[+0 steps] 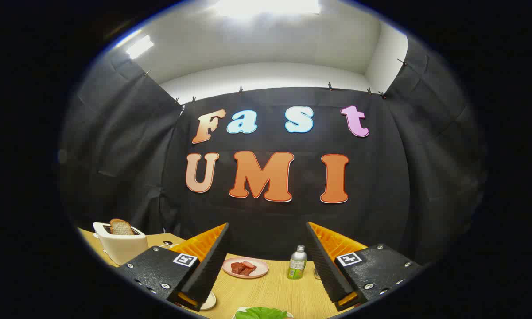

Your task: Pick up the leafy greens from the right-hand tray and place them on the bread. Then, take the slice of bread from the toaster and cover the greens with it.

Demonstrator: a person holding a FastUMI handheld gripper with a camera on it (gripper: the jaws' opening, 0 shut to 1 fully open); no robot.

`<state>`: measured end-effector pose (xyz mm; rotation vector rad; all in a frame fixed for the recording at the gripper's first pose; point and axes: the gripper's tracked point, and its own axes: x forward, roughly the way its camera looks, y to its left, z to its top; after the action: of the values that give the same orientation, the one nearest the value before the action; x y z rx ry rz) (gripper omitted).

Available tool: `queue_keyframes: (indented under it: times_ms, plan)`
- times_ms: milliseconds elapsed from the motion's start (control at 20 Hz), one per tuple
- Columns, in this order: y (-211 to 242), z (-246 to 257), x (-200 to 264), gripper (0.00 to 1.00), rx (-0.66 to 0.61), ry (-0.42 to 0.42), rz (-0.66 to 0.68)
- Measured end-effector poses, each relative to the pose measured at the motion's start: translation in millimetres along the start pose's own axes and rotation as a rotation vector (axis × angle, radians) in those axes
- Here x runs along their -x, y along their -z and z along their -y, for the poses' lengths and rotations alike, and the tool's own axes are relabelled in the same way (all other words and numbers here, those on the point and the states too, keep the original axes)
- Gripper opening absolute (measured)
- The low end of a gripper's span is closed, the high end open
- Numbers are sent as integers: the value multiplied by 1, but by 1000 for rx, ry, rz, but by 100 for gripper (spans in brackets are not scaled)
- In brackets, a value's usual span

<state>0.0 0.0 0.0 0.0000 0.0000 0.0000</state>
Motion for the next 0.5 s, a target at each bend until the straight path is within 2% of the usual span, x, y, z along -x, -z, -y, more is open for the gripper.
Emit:
queue_keyframes:
  times_ms: [500]
  plan:
    - [1,9,4,98,5,29,-2]
